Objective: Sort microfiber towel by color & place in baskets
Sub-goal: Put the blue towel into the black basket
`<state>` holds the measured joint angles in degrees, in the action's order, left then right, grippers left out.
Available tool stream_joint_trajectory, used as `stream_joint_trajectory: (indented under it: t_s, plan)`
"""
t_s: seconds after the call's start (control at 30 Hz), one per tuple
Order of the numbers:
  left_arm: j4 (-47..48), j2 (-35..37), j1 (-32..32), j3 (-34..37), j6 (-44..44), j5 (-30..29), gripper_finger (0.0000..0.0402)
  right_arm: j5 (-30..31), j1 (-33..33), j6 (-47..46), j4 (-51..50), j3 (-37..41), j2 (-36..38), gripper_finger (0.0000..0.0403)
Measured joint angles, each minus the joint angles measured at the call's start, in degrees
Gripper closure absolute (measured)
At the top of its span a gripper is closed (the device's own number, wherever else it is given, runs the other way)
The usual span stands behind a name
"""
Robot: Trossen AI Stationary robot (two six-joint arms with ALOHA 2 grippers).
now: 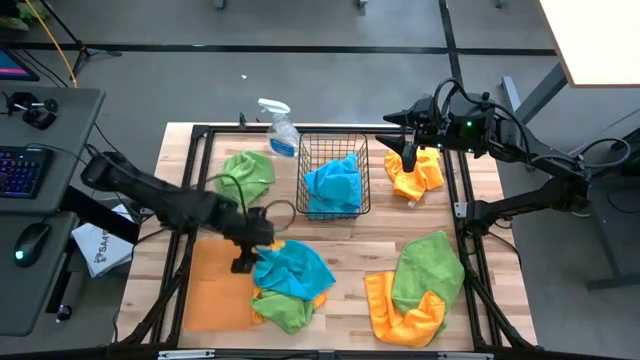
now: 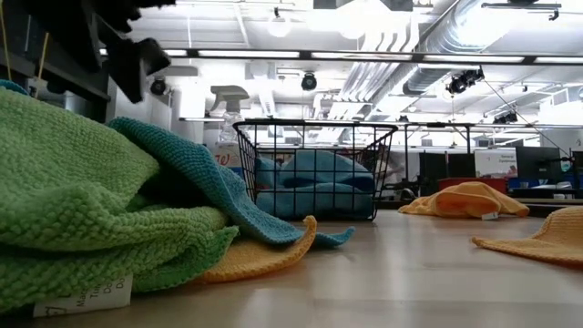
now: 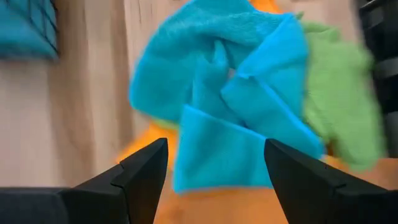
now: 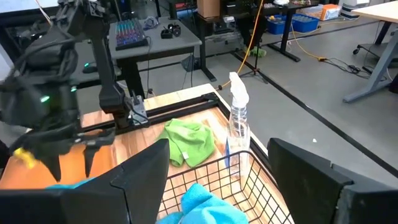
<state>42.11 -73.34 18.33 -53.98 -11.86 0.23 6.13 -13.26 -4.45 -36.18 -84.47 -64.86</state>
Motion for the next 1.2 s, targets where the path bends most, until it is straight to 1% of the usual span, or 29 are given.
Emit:
stream_joint_trajectory:
  t_s: [0.07, 0.1, 0.27, 0.4, 0.6, 0.67, 0.73, 0.77, 0.83, 0.87, 0.9, 0.97, 1.07, 1.2]
  plan:
    - [-1.3, -1.7, 1.1, 0.0, 0.9, -2.2, 0.0147, 0.0, 0.0, 0.1, 0.0, 0.0, 0.0, 0.0132]
    - [-1.9, -2.5, 1.1, 0.0, 0.7, -2.2, 0.0147, 0.0, 0.0, 0.4, 0.0, 0.0, 0.0, 0.0132]
    - [-1.1, -7.8, 0.9, 0.0, 1.1, 2.1, 0.0147, -0.1, 0.0, 0.9, -0.1, 0.0, 0.0, 0.0132]
    - [-2.4, -11.5, 0.7, 0.0, 3.7, 1.5, 0.0147, -0.1, 0.0, 0.9, -1.0, 0.0, 0.0, 0.0132]
    - [-2.6, -14.3, 0.0, 0.0, 4.0, 1.0, 0.0152, -0.1, 0.0, 0.4, -2.3, 0.0, 0.0, 0.0132]
    - [-2.6, -14.3, 0.1, 0.0, 3.9, 1.0, 0.0171, -0.1, 0.0, -0.1, -2.3, 0.0, 0.0, 0.0132]
    - [-2.4, -13.7, 0.1, 0.0, 2.4, 1.9, 0.0215, -0.1, 0.0, -0.1, -2.3, 0.0, 0.0, 0.0132]
    - [-2.0, -13.2, 0.1, -0.1, 1.4, 2.6, 0.0246, -0.1, 0.0, 0.0, -2.3, 0.0, 0.0, 0.0132]
    - [0.2, -12.5, 0.1, -1.1, 0.1, 3.3, 0.033, -0.1, 0.0, 0.0, -2.3, 0.0, 0.0, 0.0132]
    - [1.6, -12.1, 0.0, -1.9, 0.0, 3.9, 0.0365, -0.1, 0.0, 0.0, -2.3, 0.0, 0.0, 0.0132]
    - [3.1, -11.6, -0.2, -2.9, -0.4, 3.9, 0.0381, -0.1, 0.0, 0.0, -2.3, 0.0, 0.0, 0.0132]
    - [7.0, -10.1, -1.2, -6.2, -0.9, 4.0, 0.0384, -0.1, 0.0, 0.4, -2.3, 0.0, 0.0, 0.0132]
    - [11.5, -7.0, -3.0, -13.5, -0.9, 3.9, 0.0396, -0.1, 0.0, 0.9, -2.2, 0.0, 0.0, 0.0132]
    - [13.2, -2.8, -5.0, -25.3, 0.5, 4.0, 0.0398, -0.1, 0.0, 1.8, -1.8, 0.0, 0.0, 0.0132]
